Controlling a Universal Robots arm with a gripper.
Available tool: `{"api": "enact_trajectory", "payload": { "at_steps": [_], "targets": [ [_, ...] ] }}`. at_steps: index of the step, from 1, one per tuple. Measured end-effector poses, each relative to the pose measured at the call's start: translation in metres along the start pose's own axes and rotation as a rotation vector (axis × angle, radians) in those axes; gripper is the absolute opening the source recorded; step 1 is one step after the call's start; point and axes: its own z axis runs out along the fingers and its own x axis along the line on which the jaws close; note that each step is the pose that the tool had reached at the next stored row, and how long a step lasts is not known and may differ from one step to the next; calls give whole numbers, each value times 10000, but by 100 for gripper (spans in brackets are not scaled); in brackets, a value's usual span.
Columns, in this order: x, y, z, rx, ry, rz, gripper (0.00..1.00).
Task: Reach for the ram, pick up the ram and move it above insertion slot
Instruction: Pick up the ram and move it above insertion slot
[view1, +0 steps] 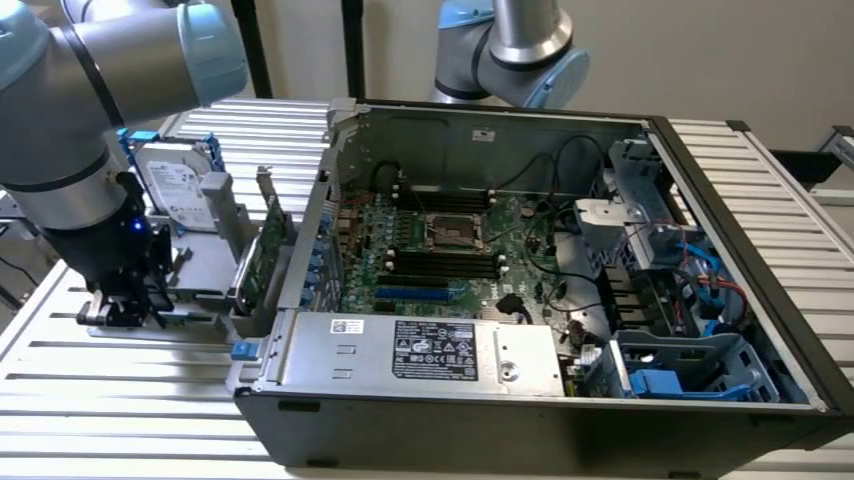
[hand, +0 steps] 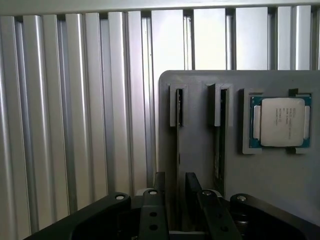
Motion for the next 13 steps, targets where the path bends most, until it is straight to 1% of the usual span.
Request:
{"api": "enact_trajectory", "payload": {
  "at_steps": [6,13],
  "targets": [
    [0,0,26,-1,-3,-152,31],
    [0,0,38,0,-44,-242,31]
  ]
}}
